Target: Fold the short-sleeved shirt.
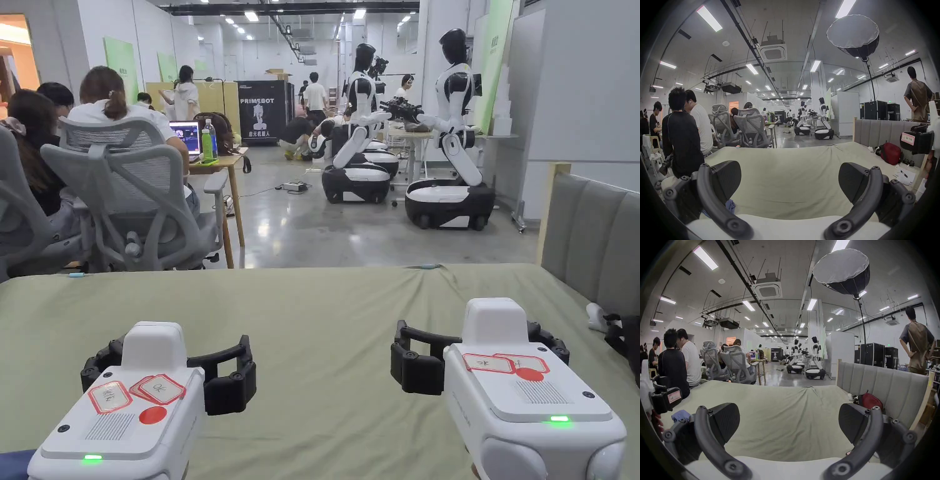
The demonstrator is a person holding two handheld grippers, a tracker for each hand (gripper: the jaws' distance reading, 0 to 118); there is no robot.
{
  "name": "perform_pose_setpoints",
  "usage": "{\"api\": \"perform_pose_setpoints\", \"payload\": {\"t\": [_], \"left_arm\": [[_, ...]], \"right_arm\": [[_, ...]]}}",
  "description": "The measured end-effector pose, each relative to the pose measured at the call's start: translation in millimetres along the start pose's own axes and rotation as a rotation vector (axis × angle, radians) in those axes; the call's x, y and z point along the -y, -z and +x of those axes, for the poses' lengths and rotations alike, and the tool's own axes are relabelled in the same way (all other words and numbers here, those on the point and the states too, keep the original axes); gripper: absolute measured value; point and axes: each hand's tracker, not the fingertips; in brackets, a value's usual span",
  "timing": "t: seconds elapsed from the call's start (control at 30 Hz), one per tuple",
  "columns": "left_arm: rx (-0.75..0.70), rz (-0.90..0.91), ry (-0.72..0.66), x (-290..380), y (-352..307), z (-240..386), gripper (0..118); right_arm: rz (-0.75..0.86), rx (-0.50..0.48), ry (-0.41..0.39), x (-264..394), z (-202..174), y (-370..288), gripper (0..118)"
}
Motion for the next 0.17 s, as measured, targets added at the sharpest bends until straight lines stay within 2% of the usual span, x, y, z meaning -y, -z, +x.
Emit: {"api": "perform_pose_setpoints", "payload": {"t": [0.17], "left_arm": [[-0.002, -0.003, 0.0, 0.5, -0.2, 0.1, 118]], "right_arm": [[-0.013, -0.01, 0.021, 0.4, 0.5, -0.1, 118]]}}
